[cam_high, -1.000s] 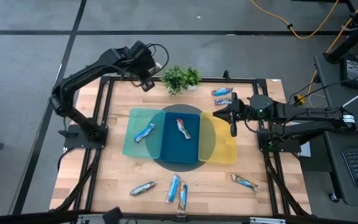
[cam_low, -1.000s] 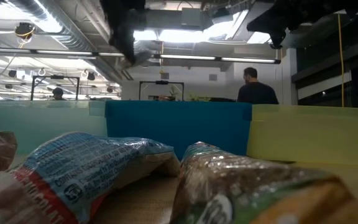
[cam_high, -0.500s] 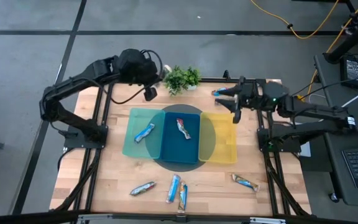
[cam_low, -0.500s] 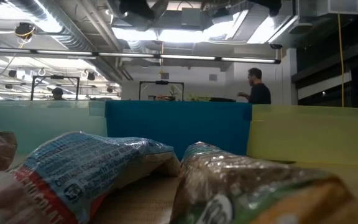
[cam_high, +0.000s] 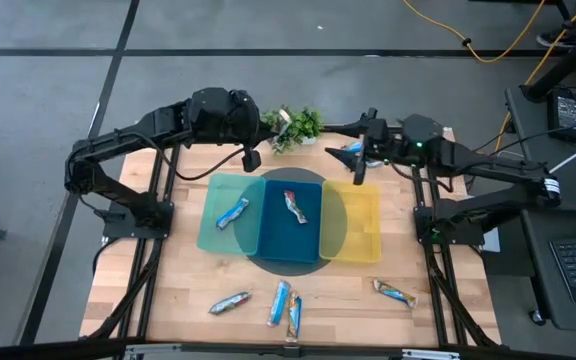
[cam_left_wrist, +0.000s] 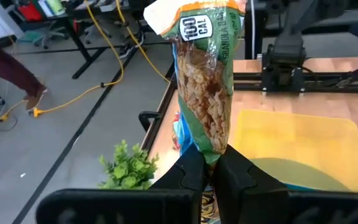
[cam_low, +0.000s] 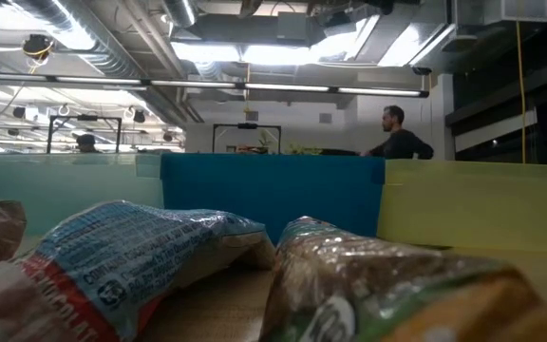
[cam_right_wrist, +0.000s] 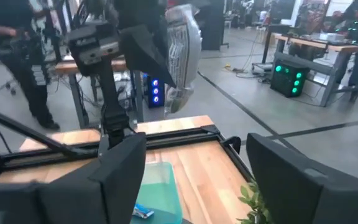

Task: Pick and place Granola Bars by type
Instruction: Put the yellow granola bar into the yellow bin

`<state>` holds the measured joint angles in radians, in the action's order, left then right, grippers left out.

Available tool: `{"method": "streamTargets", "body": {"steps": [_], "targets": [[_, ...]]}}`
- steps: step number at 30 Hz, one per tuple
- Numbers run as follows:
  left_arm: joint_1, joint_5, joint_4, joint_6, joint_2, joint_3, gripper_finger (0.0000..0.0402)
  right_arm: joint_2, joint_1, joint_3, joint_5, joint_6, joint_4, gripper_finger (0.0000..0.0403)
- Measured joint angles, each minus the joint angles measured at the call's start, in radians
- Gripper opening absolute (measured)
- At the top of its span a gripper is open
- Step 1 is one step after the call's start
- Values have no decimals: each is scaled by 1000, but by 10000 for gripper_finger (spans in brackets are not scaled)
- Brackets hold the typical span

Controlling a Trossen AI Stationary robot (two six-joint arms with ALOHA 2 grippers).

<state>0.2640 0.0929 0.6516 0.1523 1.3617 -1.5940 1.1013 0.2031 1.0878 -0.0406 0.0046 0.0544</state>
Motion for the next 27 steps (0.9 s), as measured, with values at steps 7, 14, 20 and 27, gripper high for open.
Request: {"method": "streamTargets", "body": {"steps": [7,14,20,27], "targets": [[-26,-1,2,8,8,0,9,125,0,119,16,-28,0,282],[-35,2,2,10,13,0,9,207,0,208,70,-61,-6,282],[-35,-9,-13,9,29,0,8,274,0,272,98,-70,-14,282],[-52,-14,-19,17,47,0,8,321,2,315,122,-90,-13,282]]}}
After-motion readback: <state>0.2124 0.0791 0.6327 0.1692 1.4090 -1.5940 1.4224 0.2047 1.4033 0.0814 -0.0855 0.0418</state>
